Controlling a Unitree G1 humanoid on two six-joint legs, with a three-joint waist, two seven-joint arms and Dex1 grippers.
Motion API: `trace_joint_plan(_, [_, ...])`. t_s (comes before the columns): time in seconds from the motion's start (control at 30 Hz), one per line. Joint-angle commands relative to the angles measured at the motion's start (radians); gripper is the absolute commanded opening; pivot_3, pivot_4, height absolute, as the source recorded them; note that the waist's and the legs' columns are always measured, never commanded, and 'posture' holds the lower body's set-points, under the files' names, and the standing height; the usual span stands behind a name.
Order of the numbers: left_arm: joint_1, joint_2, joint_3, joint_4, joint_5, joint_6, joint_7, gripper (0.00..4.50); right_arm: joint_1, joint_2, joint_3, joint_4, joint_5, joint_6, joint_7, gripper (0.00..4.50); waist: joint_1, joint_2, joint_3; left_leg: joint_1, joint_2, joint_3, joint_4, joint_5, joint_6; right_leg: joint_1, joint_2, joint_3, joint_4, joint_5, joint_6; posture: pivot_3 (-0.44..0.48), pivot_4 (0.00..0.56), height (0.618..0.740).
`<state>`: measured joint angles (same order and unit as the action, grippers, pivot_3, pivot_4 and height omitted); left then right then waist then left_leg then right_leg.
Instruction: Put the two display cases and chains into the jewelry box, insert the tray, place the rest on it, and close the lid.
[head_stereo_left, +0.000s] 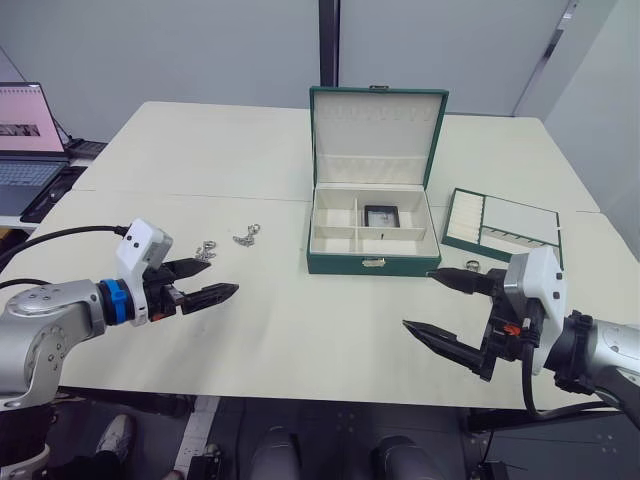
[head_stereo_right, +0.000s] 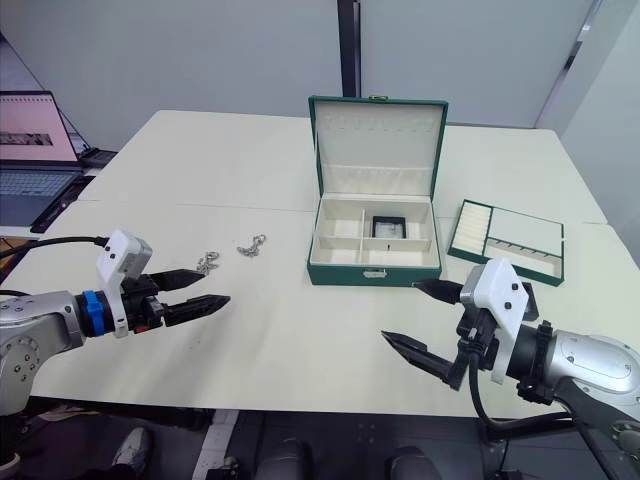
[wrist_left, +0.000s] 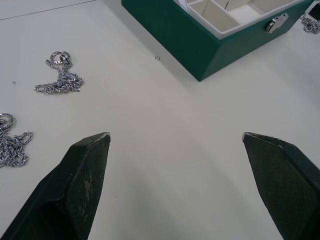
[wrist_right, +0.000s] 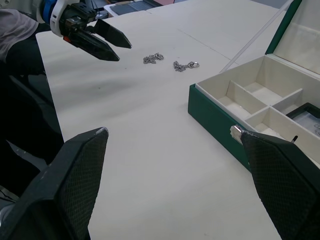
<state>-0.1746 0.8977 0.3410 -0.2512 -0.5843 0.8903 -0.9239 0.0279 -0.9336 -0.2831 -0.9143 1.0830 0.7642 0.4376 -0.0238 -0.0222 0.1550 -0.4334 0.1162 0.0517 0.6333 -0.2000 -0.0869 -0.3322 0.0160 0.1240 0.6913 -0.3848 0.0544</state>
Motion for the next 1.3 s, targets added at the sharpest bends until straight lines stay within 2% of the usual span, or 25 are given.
trace_joint_plan(0.03, [-0.118,0.042,-0.016,-0.006,0.016,0.062,0.088,4.36,-0.005,-0.011,-0.016,-0.001,0.009,-0.01,0.021,4.5,0.001,-0.001,0.001,0.0,0.0,0.0,0.0,0.0,0.0,0.0,0.0,0.0,0.0,0.0,0.0,0.0,0.15,0.74])
trace_joint_plan(0.1, [-0.191,0.053,-0.058,0.015,0.062,0.088,0.156,4.36,0.0,-0.013,-0.021,0.005,0.005,-0.012,0.033,4.5,0.003,-0.002,0.001,0.0,0.0,-0.001,0.0,0.0,0.0,0.0,0.0,-0.001,0.0,0.0,0.0,0.0,0.15,0.74])
trace_joint_plan(0.17, [-0.286,0.067,-0.132,0.033,0.143,0.189,0.28,4.36,0.008,-0.015,-0.03,0.013,0.002,-0.013,0.048,4.5,0.002,-0.002,0.001,0.0,-0.001,0.0,0.0,0.0,0.0,0.0,0.0,0.0,-0.001,0.0,0.0,0.0,0.15,0.74])
trace_joint_plan(0.27, [-0.399,0.031,-0.143,0.025,0.113,0.344,0.339,4.36,0.007,-0.018,-0.031,0.023,-0.005,-0.015,0.065,4.5,0.0,-0.003,0.001,0.0,-0.001,0.0,0.0,0.0,0.0,0.0,0.0,0.0,0.0,0.0,0.0,0.0,0.15,0.74])
trace_joint_plan(0.33, [-0.412,0.008,-0.128,0.0,0.098,0.362,0.352,4.36,-0.001,-0.019,-0.028,0.029,-0.006,-0.015,0.071,4.5,-0.002,-0.003,0.001,0.0,-0.001,0.0,0.0,0.001,-0.001,-0.001,0.0,0.001,0.0,0.0,0.0,0.0,0.15,0.74])
trace_joint_plan(0.43, [-0.331,0.006,-0.1,-0.023,0.105,0.268,0.324,4.36,-0.01,-0.019,-0.026,0.036,-0.006,-0.014,0.079,4.5,-0.007,-0.002,0.001,0.0,0.0,0.0,0.0,0.001,-0.002,-0.001,0.0,0.001,0.001,0.0,0.0,0.0,0.15,0.74])
trace_joint_plan(0.5, [-0.266,-0.005,-0.061,0.003,0.129,0.221,0.349,4.36,-0.007,-0.021,-0.032,0.039,-0.008,-0.014,0.088,4.5,-0.009,-0.002,0.001,0.0,0.0,0.0,-0.001,0.002,-0.003,-0.001,0.0,0.001,0.001,0.0,0.0,0.0,0.15,0.74])
trace_joint_plan(0.63, [-0.178,-0.053,0.021,0.014,0.14,0.159,0.4,4.36,-0.007,-0.025,-0.042,0.038,-0.001,-0.011,0.093,4.5,-0.004,-0.004,0.002,0.0,0.0,0.0,0.0,0.002,-0.003,-0.001,0.0,0.001,0.001,0.0,0.0,0.0,0.15,0.74])
trace_joint_plan(0.87, [-0.013,-0.141,0.131,-0.011,0.127,0.004,0.388,4.36,-0.031,-0.013,-0.014,0.026,0.018,-0.006,0.061,4.5,-0.002,-0.004,0.001,0.0,0.0,0.0,-0.001,0.001,-0.002,0.0,0.0,0.001,0.0,0.0,0.0,0.0,0.15,0.74])
trace_joint_plan(1.0, [0.039,-0.19,0.164,0.004,0.126,-0.082,0.4,4.36,-0.03,-0.012,-0.015,0.022,0.024,-0.002,0.049,4.5,-0.002,-0.004,0.001,0.0,0.0,0.0,0.0,0.001,-0.002,0.0,-0.001,0.001,0.0,0.0,0.0,0.0,0.15,0.74])
trace_joint_plan(1.3, [0.053,-0.195,0.154,-0.004,0.114,-0.076,0.433,4.36,-0.033,-0.021,-0.019,0.019,0.043,0.004,0.032,4.5,-0.003,-0.004,0.001,0.0,0.0,0.0,-0.001,0.001,-0.001,0.0,0.0,0.001,0.0,0.0,0.0,0.0,0.15,0.74])
